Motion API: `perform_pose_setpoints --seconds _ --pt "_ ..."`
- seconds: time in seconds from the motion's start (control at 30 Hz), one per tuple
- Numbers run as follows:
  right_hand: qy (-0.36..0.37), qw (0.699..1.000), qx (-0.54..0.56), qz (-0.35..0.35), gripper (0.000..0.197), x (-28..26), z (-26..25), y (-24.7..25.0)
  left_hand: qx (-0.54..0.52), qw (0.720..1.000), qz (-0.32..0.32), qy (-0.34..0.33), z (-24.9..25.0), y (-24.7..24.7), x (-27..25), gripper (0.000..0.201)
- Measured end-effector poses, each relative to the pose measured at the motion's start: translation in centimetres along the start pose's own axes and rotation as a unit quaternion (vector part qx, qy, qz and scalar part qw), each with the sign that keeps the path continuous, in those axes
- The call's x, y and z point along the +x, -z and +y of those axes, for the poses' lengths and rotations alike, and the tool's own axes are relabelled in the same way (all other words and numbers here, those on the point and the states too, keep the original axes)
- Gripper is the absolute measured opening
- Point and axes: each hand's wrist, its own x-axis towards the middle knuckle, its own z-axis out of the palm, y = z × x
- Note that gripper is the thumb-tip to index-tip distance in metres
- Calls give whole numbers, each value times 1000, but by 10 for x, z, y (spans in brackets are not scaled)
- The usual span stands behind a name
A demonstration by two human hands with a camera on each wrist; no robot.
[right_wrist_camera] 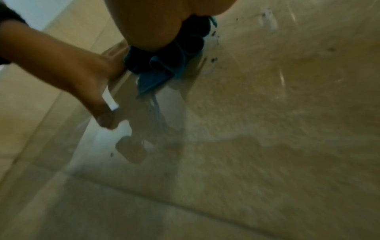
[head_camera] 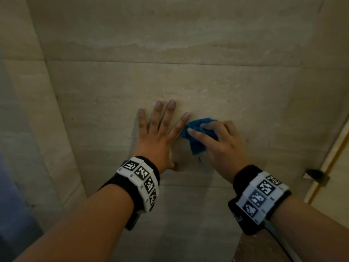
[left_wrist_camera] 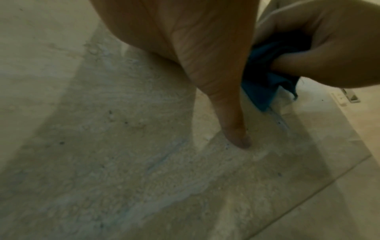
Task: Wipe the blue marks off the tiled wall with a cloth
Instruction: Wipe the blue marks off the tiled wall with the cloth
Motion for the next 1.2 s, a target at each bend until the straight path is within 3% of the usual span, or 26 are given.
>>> perform_pose_setpoints --seconds 0.3,0.53,0.7,0.8,1.03,1.2 --pt "54 994 24 -96 41 -43 3 -1 -3 1000 -15 9 3 5 -2 151" --pt "-56 998 12 2 36 1 6 13 5 999 36 -9 11 -8 -14 153" --pt "-37 999 4 -17 43 3 -1 5 5 1000 5 -3 12 -19 -15 160" --pt "-20 999 0 -25 41 -6 -3 2 6 1000 13 -4 10 -21 -14 161" --pt "78 990 12 -118 40 -56 -5 -9 17 1000 9 -9 7 -23 -15 156" --pt "95 987 -3 -126 39 -58 -4 -6 16 1000 13 -11 8 -23 -15 155"
